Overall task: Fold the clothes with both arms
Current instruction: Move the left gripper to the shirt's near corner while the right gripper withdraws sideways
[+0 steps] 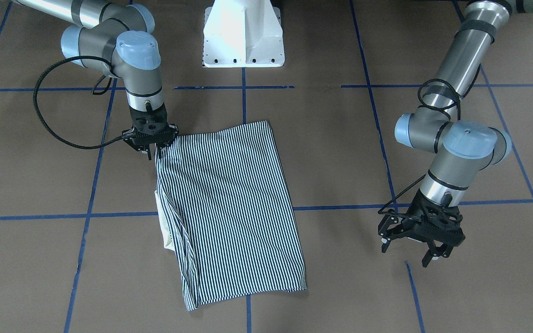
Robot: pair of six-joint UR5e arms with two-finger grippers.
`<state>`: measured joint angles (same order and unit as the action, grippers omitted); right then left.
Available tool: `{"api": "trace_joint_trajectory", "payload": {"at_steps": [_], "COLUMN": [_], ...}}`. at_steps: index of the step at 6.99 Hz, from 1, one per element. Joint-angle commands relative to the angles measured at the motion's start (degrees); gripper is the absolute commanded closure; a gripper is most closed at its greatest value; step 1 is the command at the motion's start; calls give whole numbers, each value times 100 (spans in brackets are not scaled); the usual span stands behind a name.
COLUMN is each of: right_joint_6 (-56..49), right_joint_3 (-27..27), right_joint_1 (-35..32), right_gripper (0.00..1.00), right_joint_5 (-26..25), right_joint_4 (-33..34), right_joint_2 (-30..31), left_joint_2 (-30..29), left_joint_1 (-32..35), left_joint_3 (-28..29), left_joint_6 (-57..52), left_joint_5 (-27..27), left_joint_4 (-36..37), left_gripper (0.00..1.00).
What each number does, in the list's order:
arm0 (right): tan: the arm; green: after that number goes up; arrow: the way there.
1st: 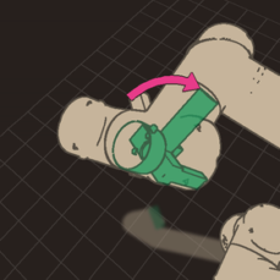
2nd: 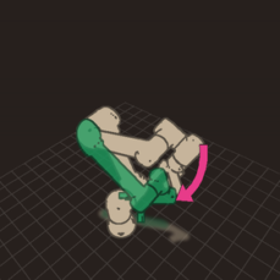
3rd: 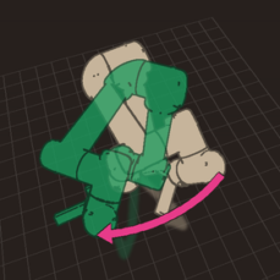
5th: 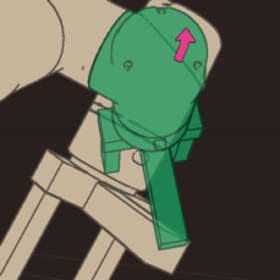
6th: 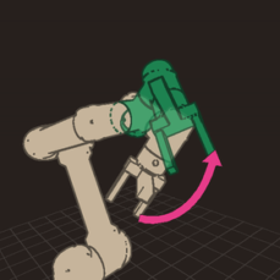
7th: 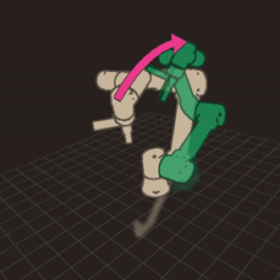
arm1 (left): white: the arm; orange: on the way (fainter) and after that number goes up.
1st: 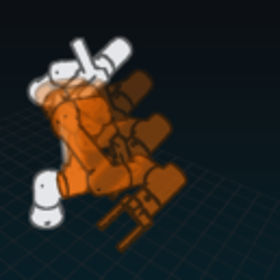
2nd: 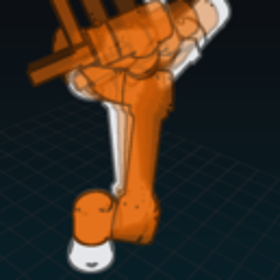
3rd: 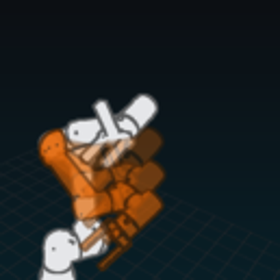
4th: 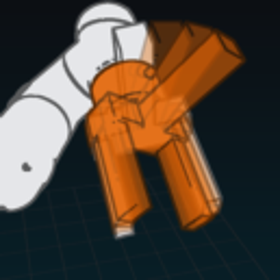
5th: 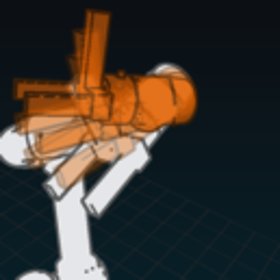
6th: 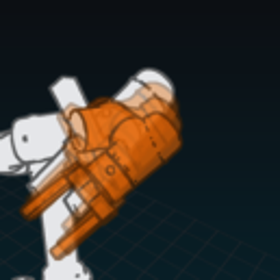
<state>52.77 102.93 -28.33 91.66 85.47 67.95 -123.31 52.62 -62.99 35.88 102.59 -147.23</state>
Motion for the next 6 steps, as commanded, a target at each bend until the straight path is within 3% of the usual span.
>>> {"api": "trace_joint_trajectory", "payload": {"at_steps": [1, 2, 3, 5, 6], "right_joint_6": [49, 144, 180, 731, 1613], "right_joint_3": [166, 193, 184, 184, 184], "right_joint_1": [-382, -750, -893, -1060, -1087], "right_gripper": [0, 0, 0, 0, 0], "right_joint_5": [349, 970, 1150, 1266, 1293], "right_joint_4": [-221, -876, -1692, -3196, -3995], "right_joint_2": [-2, 138, 453, 1200, 1464], "left_joint_2": [9, 26, 96, 472, 797], "left_joint_1": [-14, -32, -76, -767, -1197], "left_joint_3": [-168, -465, -842, -2341, -3289], "left_joint_6": [7, 120, 1122, 2699, 3097], "left_joint_5": [50, 459, 785, 737, 501], "left_joint_4": [28, 89, 229, 806, 1410], "left_gripper": [0, 0, 0, 0, 0]}}
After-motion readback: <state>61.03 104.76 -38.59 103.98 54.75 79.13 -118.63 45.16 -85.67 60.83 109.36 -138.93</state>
